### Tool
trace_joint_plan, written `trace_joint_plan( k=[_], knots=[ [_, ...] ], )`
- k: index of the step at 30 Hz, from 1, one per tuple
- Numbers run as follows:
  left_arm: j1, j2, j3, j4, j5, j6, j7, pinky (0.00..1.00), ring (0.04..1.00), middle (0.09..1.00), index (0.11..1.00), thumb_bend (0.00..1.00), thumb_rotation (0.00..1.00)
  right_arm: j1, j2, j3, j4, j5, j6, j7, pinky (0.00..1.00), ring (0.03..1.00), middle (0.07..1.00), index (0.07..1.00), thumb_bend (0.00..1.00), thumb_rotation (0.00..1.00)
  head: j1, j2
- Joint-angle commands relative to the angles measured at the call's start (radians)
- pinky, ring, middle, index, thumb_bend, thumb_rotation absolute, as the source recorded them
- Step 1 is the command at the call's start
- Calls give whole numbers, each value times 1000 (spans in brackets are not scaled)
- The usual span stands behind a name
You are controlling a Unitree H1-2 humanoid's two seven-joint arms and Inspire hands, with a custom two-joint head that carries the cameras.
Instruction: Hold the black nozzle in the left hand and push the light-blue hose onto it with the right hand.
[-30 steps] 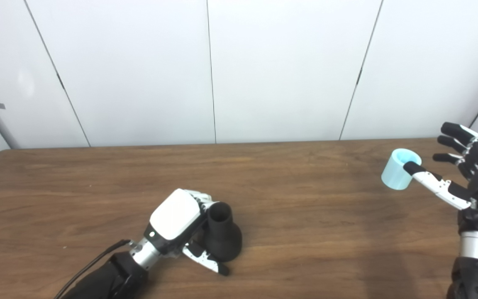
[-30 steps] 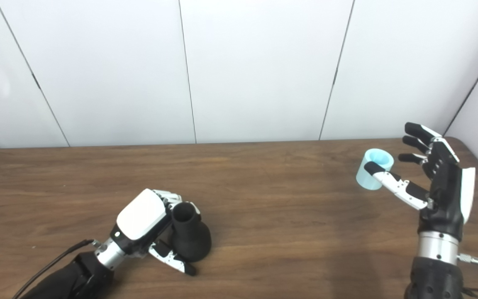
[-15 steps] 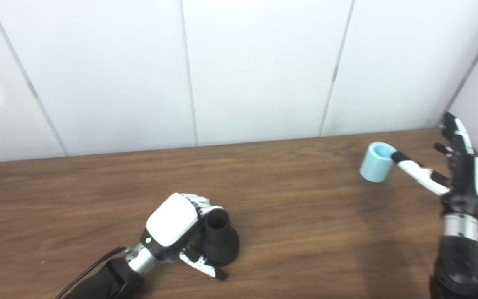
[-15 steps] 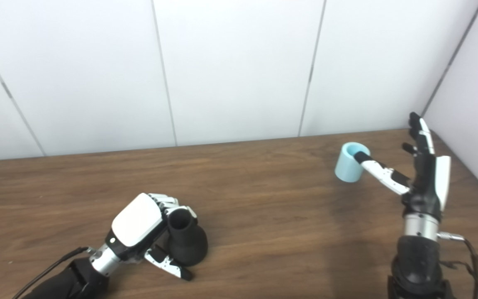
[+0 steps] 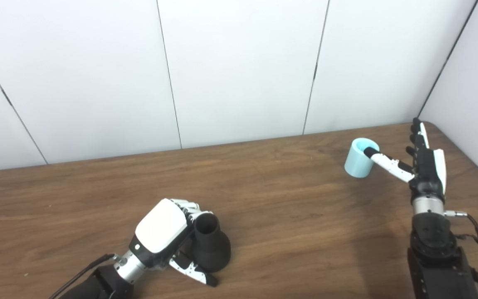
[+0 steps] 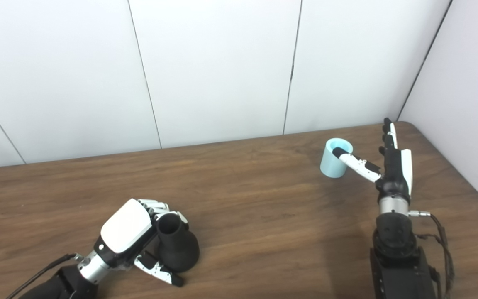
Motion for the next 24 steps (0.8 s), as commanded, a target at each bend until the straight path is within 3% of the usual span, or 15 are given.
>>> trace_joint_plan(
  k=[1, 11, 17, 24],
  knots=[
    [139, -49, -81, 43, -49, -21, 13, 360, 462, 481, 490, 522, 0, -49, -48, 5, 6, -7, -26, 7, 863, 930, 950, 949, 1000, 432, -1, 1],
    [142, -41, -92, 26, -76, -21, 6, 358, 462, 482, 490, 522, 0, -95, -45, 13, 144, 53, -46, 10, 875, 922, 936, 938, 1000, 381, 9, 1],
    [151, -46, -92, 17, -65, -21, 14, 348, 444, 478, 495, 521, 0, -117, -58, 44, 224, 32, -67, -1, 848, 908, 925, 929, 971, 370, 17, 3],
    [163, -39, -90, -4, -64, -21, -3, 355, 455, 478, 494, 521, 0, -143, -50, 42, 308, 55, -106, -18, 864, 905, 918, 918, 964, 350, 25, 9]
  ],
)
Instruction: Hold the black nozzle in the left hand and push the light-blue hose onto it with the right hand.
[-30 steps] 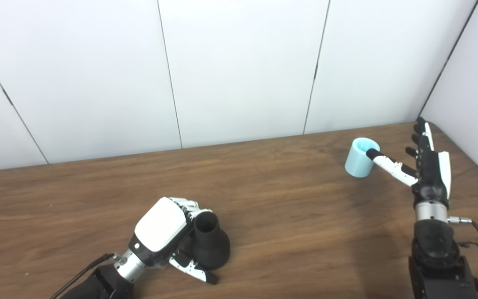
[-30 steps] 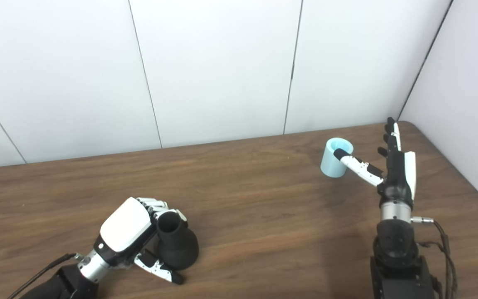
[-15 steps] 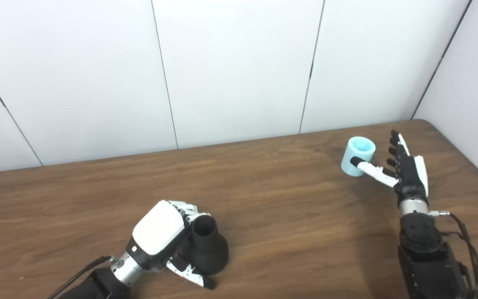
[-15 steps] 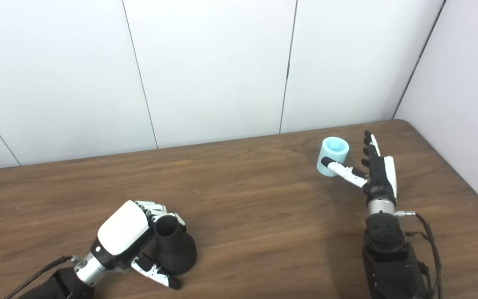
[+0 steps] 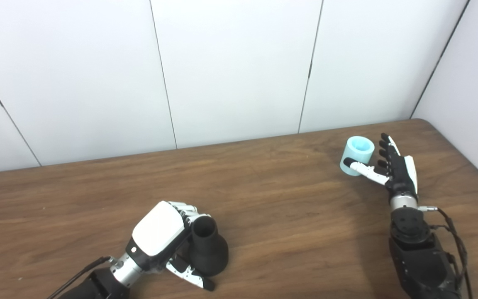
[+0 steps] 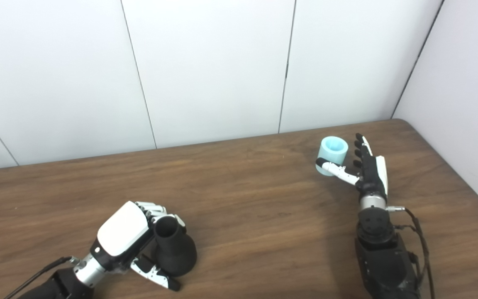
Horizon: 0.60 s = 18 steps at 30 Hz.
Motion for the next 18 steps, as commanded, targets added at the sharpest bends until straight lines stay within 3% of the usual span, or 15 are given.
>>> trace_joint_plan(
  k=[1, 7, 18],
  knots=[
    [164, -54, -71, 18, -43, -21, 7, 355, 456, 477, 496, 521, 0, -47, -22, 2, 30, 15, -32, -1, 869, 907, 915, 917, 965, 341, 2, 2],
    [173, -51, -64, 7, -43, -21, 2, 357, 459, 476, 497, 521, 0, -63, -19, 10, 68, 33, -66, 7, 891, 924, 936, 931, 921, 312, 5, 5],
    [184, -49, -56, -2, -43, -21, -5, 356, 459, 475, 498, 521, 0, -80, -6, 25, 66, 38, -72, -3, 844, 899, 909, 876, 970, 259, 8, 12]
  ],
)
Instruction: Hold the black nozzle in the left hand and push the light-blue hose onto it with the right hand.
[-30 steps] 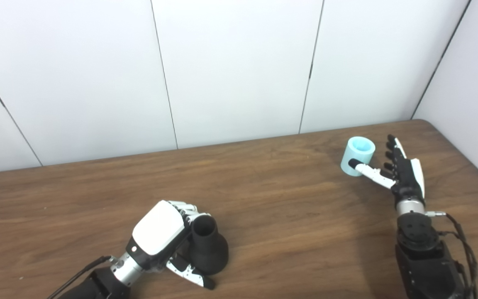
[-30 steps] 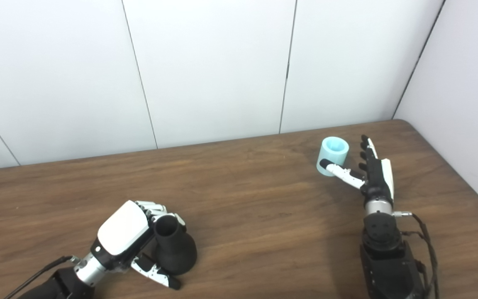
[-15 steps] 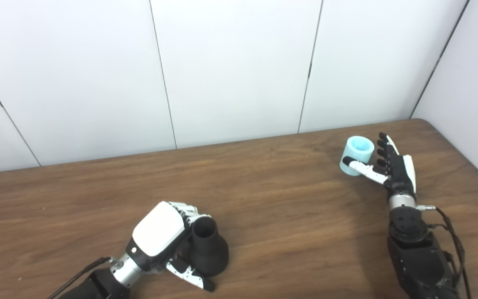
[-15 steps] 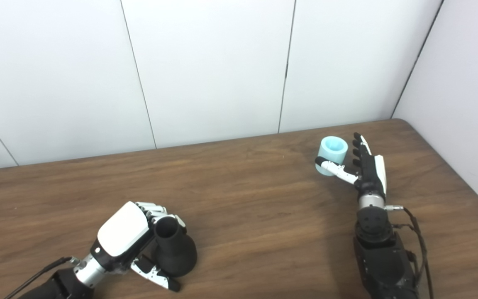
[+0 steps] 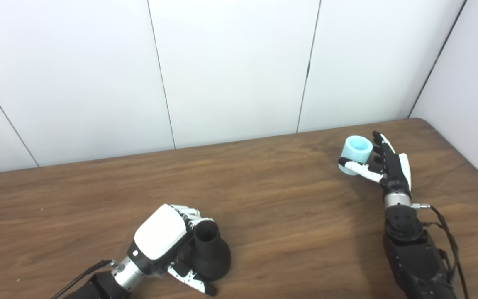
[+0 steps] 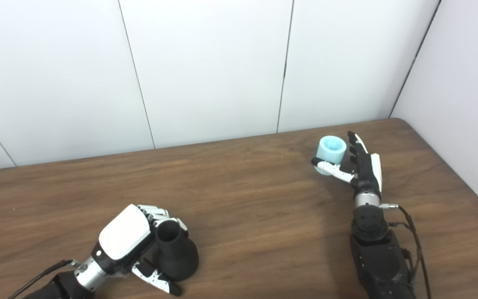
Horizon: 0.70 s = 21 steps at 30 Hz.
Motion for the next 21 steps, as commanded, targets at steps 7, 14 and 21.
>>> trace_joint_plan(
  k=[7, 14, 21],
  knots=[
    [176, -54, -51, 22, -45, -21, -1, 350, 465, 477, 496, 521, 0, -58, -11, 32, -10, -13, 11, 2, 800, 856, 856, 835, 928, 234, 3, 2],
    [185, -54, -47, 17, -63, -21, -13, 355, 464, 478, 494, 521, 0, -62, -15, 47, -9, -26, 6, -11, 740, 810, 810, 771, 909, 205, 2, 5],
    [184, -54, -53, 26, -60, -21, -10, 355, 468, 477, 496, 521, 0, -50, -36, 87, -37, -73, 42, 12, 701, 771, 768, 713, 878, 219, -3, 7]
  ],
)
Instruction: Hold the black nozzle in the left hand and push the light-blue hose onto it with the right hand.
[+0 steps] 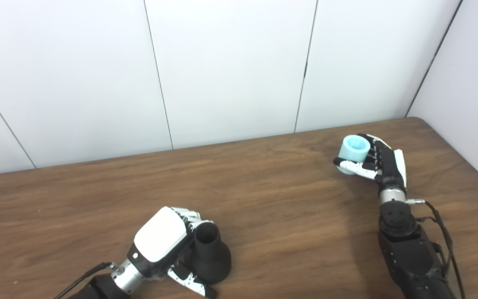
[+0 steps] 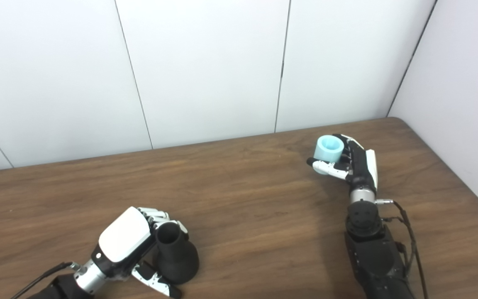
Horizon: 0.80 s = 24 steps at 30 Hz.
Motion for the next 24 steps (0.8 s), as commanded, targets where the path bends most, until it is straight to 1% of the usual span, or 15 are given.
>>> trace_joint_plan(
  k=[1, 3, 4, 5, 7, 8, 10, 11, 12, 13, 14, 15, 16, 18, 24],
  knots=[
    [162, -56, -72, 54, -57, -21, 22, 356, 468, 478, 495, 521, 0, -28, -33, 40, -44, -30, 23, 43, 687, 760, 759, 712, 888, 249, 1, 0],
    [161, -56, -75, 58, -56, -21, 28, 357, 465, 478, 494, 521, 0, -25, -41, 52, -51, -31, 38, 54, 643, 734, 742, 706, 896, 276, 1, 0],
    [162, -56, -74, 57, -54, -21, 28, 356, 465, 478, 494, 522, 0, -23, -41, 55, -60, -29, 45, 55, 590, 698, 720, 700, 893, 269, 1, 0],
    [162, -56, -73, 57, -52, -21, 27, 357, 464, 478, 494, 522, 0, -23, -42, 55, -59, -26, 45, 56, 474, 594, 651, 683, 867, 239, 2, 0],
    [161, -57, -72, 57, -53, -21, 24, 356, 463, 479, 493, 522, 0, -22, -41, 54, -53, -24, 37, 51, 412, 533, 608, 667, 839, 211, 2, 0],
    [161, -58, -73, 59, -55, -21, 24, 359, 465, 479, 493, 522, 0, -22, -41, 53, -49, -24, 30, 47, 328, 426, 524, 637, 805, 173, 2, -1],
    [160, -58, -75, 61, -52, -21, 32, 361, 465, 479, 493, 522, 0, -21, -38, 49, -46, -23, 22, 37, 278, 364, 473, 616, 782, 147, 2, -1],
    [160, -58, -75, 61, -51, -21, 32, 360, 464, 479, 493, 522, 0, -21, -37, 47, -47, -24, 21, 32, 232, 314, 424, 596, 767, 109, 2, -1],
    [160, -58, -74, 60, -52, -21, 28, 361, 465, 479, 493, 522, 0, -20, -37, 47, -47, -27, 18, 29, 205, 289, 400, 544, 646, 119, 2, -1],
    [160, -58, -74, 59, -56, -21, 26, 362, 465, 480, 492, 522, 0, -18, -37, 46, -46, -23, 3, 31, 220, 319, 439, 517, 589, 61, 0, -2],
    [161, -58, -73, 58, -56, -21, 23, 360, 464, 480, 491, 522, 0, -16, -37, 46, -47, -21, -2, 33, 364, 458, 484, 493, 555, 31, 0, -2],
    [161, -58, -72, 56, -56, -21, 21, 359, 464, 481, 490, 522, 0, -15, -37, 44, -45, -17, -10, 34, 466, 557, 516, 477, 534, 12, 0, -2],
    [161, -58, -72, 57, -55, -21, 22, 358, 464, 481, 489, 522, 0, -15, -38, 43, -44, -14, -16, 36, 508, 592, 527, 469, 526, 6, 0, -2],
    [161, -58, -75, 57, -60, -21, 23, 355, 463, 481, 489, 522, 0, -13, -37, 41, -46, -8, -25, 40, 558, 626, 536, 463, 519, 1, 0, -2],
    [161, -60, -70, 56, -58, -21, 17, 358, 463, 482, 488, 522, 0, -5, -34, 44, -67, -6, -27, 52, 565, 616, 519, 469, 518, 0, -1, -4]
  ],
)
